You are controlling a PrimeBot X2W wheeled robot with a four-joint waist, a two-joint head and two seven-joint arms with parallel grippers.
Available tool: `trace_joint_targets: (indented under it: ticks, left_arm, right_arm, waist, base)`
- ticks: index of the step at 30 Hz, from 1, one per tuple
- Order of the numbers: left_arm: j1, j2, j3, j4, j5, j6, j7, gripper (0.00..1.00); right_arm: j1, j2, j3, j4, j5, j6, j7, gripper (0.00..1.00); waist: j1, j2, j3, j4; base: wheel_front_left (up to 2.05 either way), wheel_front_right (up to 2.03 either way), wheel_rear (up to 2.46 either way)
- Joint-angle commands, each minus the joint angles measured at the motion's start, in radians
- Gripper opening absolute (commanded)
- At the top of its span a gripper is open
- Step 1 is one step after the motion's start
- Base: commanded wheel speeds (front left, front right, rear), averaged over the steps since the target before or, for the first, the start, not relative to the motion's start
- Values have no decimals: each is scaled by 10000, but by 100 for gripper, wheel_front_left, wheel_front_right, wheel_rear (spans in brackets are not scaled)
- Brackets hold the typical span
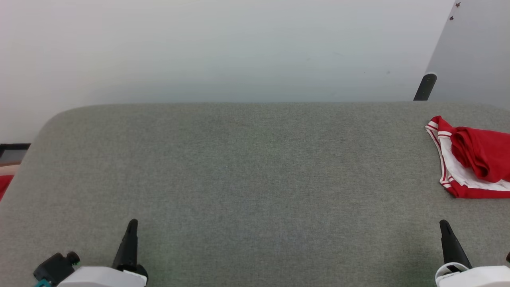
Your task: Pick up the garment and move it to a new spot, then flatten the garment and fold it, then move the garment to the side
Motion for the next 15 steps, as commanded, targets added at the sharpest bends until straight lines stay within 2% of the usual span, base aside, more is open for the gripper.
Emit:
trace_joint_targets:
  ticks: [1, 15]
  left_arm:
    - [-204, 30, 71, -85, -192, -12, 50, 0]
    - [-393, -214, 228, -28, -1546, -15, 471, 0]
  right_arm:
    - [-283, -26, -37, -89, 233, -4, 50, 0]
    - [-509, 95, -107, -20, 1893, -5, 467, 0]
  waist:
    - [0, 0, 2, -1]
    - [0, 0, 41, -37]
  base:
    - [0, 0, 0]
    - [0, 0, 0]
